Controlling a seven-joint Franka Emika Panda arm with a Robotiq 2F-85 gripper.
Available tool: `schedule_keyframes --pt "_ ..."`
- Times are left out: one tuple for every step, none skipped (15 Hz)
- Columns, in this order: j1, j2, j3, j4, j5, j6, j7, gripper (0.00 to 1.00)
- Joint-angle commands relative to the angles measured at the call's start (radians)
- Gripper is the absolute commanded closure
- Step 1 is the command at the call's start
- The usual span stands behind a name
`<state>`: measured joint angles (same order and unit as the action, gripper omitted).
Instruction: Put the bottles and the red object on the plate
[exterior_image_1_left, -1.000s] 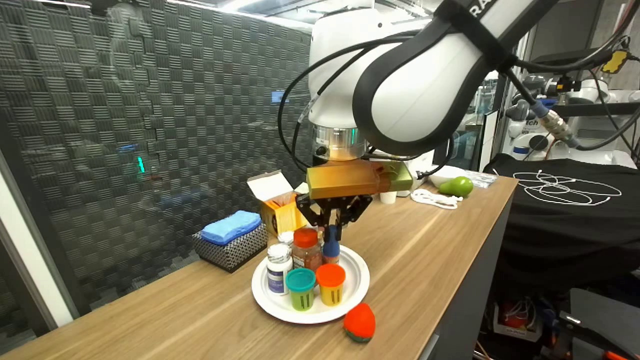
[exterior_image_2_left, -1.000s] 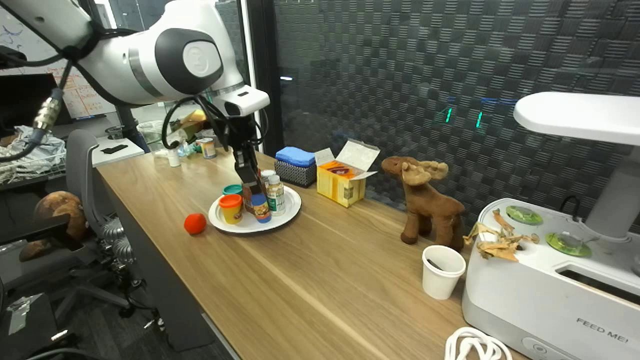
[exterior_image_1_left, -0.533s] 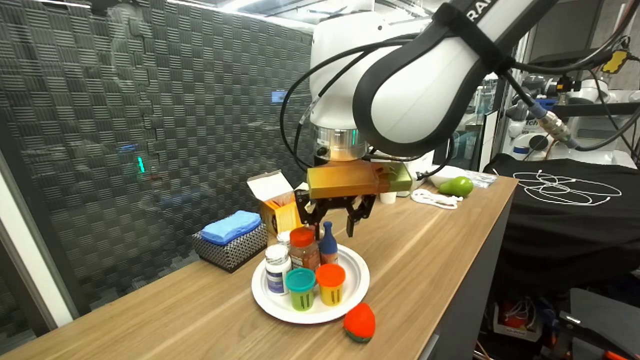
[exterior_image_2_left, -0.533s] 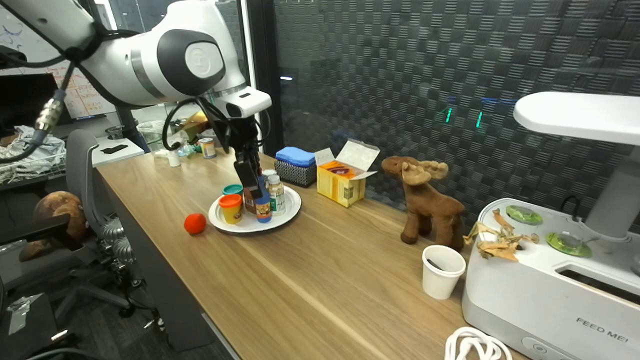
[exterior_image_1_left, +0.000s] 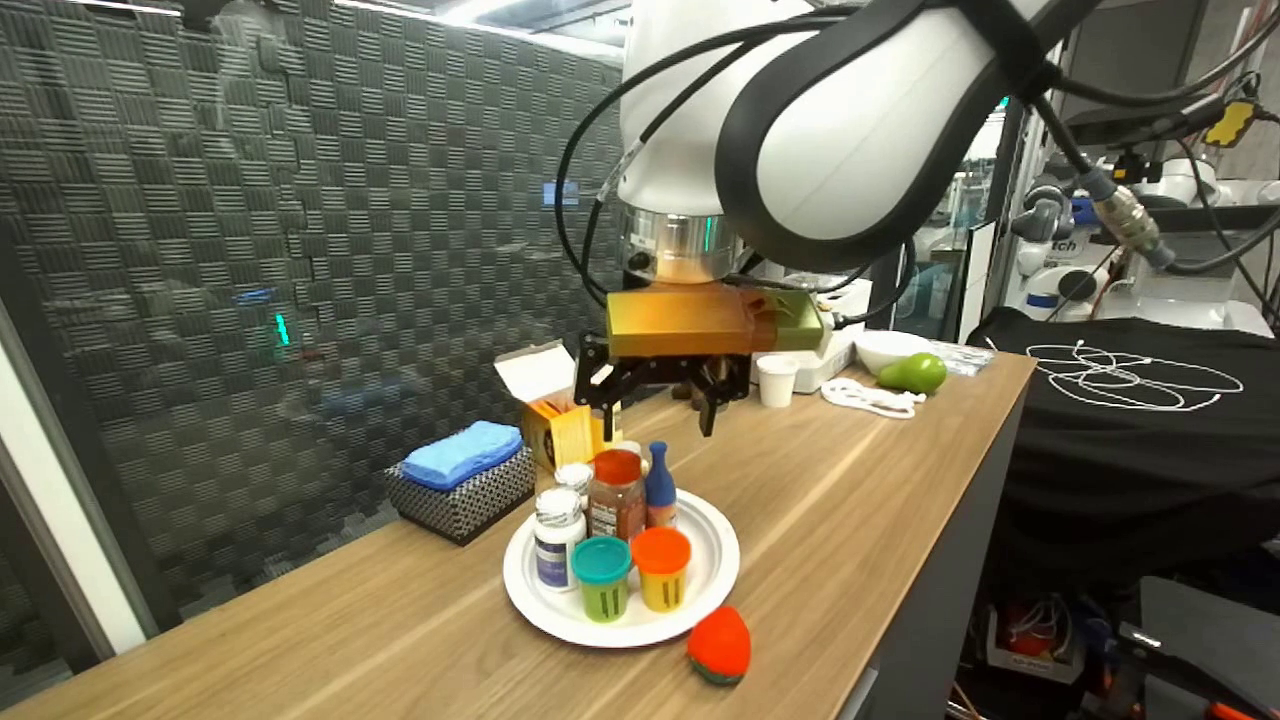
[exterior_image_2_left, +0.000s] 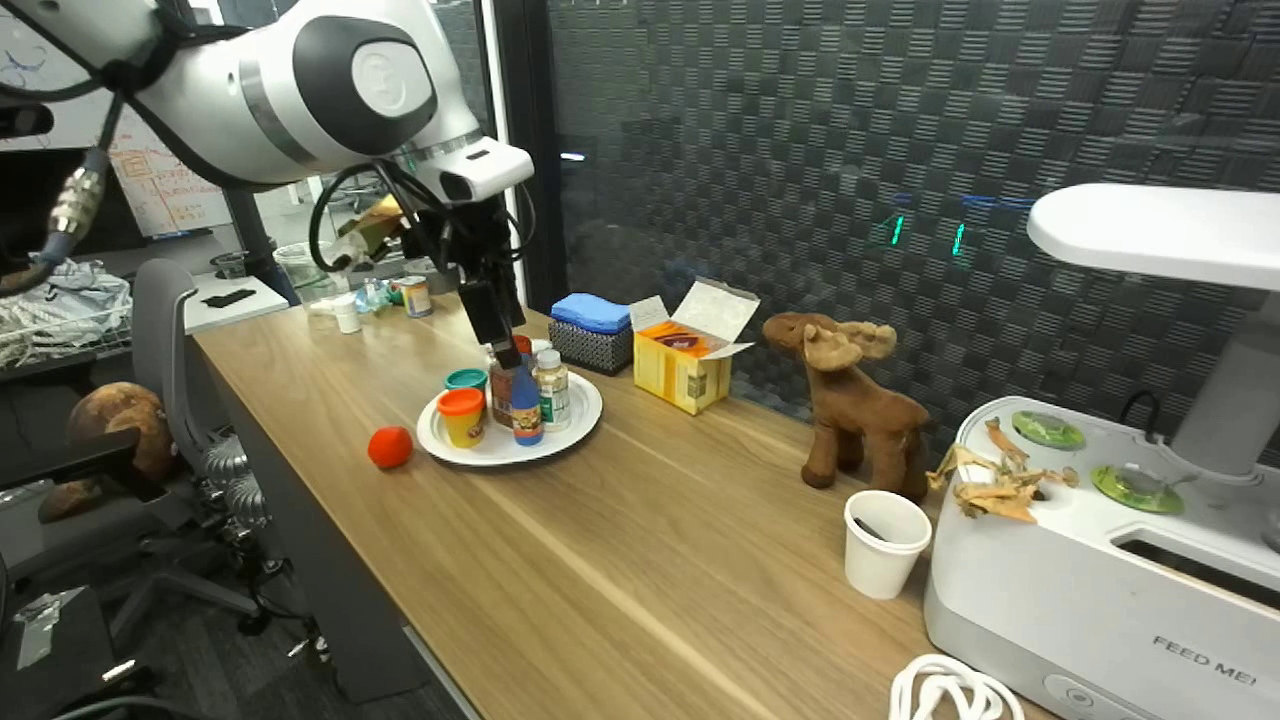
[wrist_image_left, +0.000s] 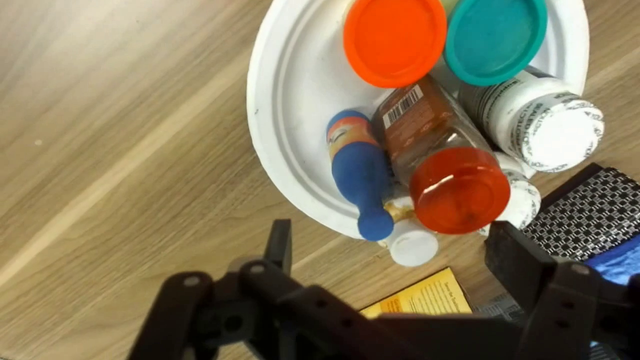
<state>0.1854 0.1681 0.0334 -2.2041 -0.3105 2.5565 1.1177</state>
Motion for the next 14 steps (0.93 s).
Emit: schedule_keyframes --pt "0.008 -0.111 -0.003 -0.074 -0.040 0.012 0.045 0.00" --pt "0.003 -0.136 0.002 -0.092 -0.046 0.011 0.048 0.00" --pt "-0.003 -0.163 0.009 -0.119 -0.040 0.008 0.038 0.00" --pt "-0.008 -0.190 0.017 -0.148 -0.033 0.009 0.026 0.00" --pt "-0.013 -0.215 0.026 -0.182 -0.015 0.010 0.002 0.00" --pt "-0.016 -0.233 0.034 -0.213 -0.004 0.018 -0.017 0.00" --pt "-0.017 -0.244 0.046 -0.247 0.025 0.027 -0.052 0.00" --pt "-0.015 -0.249 0.057 -0.277 0.059 0.038 -0.091 0.00" --pt "-0.008 -0.248 0.071 -0.308 0.089 0.049 -0.130 0.00" --pt "-0.004 -0.251 0.083 -0.331 0.119 0.054 -0.164 0.00" --pt "0.005 -0.243 0.102 -0.357 0.148 0.074 -0.199 0.00" --pt "0.014 -0.237 0.122 -0.382 0.163 0.100 -0.242 0.00" --pt "0.025 -0.229 0.146 -0.397 0.155 0.119 -0.249 0.00" --pt "0.034 -0.223 0.165 -0.411 0.161 0.142 -0.268 0.00"
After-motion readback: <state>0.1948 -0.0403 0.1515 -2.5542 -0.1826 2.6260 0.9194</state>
